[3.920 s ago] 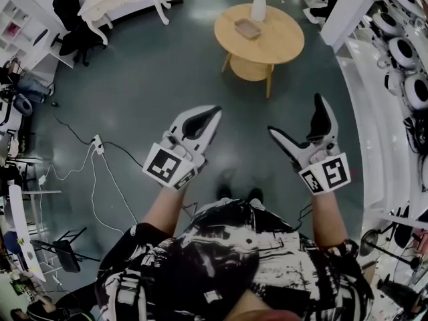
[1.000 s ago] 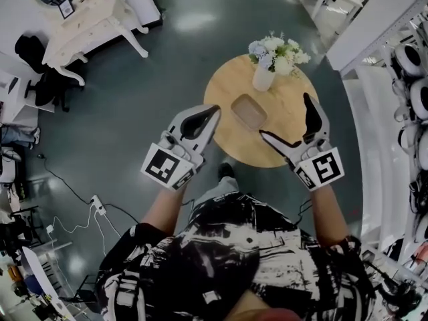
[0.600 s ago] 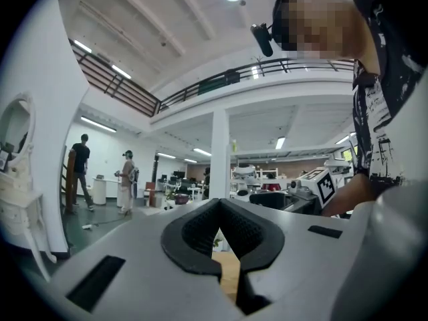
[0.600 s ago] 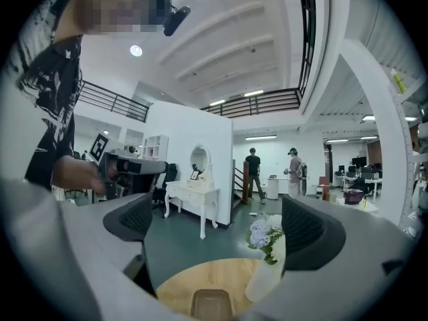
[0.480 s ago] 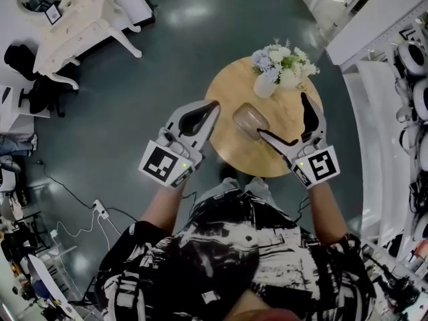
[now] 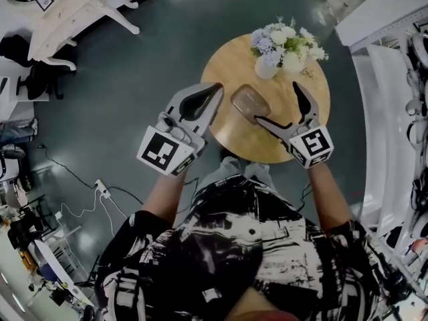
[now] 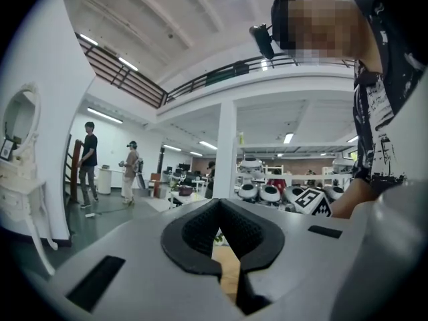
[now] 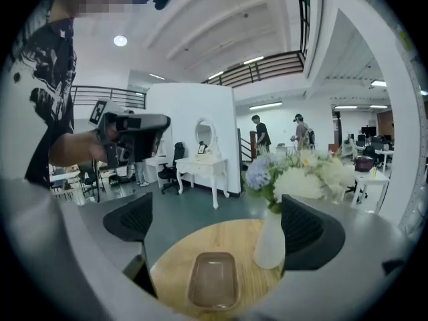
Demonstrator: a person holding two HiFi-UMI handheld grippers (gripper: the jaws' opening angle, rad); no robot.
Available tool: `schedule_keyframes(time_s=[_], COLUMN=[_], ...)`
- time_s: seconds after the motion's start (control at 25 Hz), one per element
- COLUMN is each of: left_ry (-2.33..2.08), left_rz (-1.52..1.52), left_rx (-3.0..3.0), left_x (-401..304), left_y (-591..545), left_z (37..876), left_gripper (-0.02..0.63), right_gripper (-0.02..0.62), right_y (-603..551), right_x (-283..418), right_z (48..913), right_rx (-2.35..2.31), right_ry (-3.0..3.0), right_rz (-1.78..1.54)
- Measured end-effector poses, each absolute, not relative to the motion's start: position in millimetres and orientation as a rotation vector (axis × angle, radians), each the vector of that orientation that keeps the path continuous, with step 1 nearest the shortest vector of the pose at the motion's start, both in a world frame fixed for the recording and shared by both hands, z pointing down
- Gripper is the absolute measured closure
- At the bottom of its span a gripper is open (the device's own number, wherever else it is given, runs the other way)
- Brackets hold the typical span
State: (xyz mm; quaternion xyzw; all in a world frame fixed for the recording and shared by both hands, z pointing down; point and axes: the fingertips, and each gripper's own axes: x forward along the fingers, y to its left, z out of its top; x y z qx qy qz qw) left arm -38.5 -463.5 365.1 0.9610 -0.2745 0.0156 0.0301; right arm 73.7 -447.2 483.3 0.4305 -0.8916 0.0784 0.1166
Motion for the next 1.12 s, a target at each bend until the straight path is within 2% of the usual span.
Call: schedule_keyframes(time_s=[0.56, 0.64, 0.8, 1.0, 1.12], left_ry=[-0.837, -0.840, -0.851, -0.859, -0.860], left_rz=[0.139, 0.144, 0.157, 0.165, 0.166], left_rx=[2.881, 2.872, 2.851, 2.834, 2.829], left_x=[-33, -36, -41, -44, -44], left_y=[-456, -456, -455, -457, -458], left_z=[415, 418, 426, 434, 437], left_gripper=[0.606, 0.606, 0.606, 0.606, 0.606], right_gripper=[0.031, 0.047, 0.108, 0.225, 0.383], right_y=[-488, -490, -495, -501, -503], right_x=[93, 92, 93, 96, 97], right_z=[670, 687, 711, 727, 733], right_rx=[1.046, 1.010, 0.970, 0.914, 0.885], right_ry=[-2.361, -2.332, -2.293, -2.265, -2.245], right_rz=[0.591, 0.635, 0.695, 0.741, 0.750])
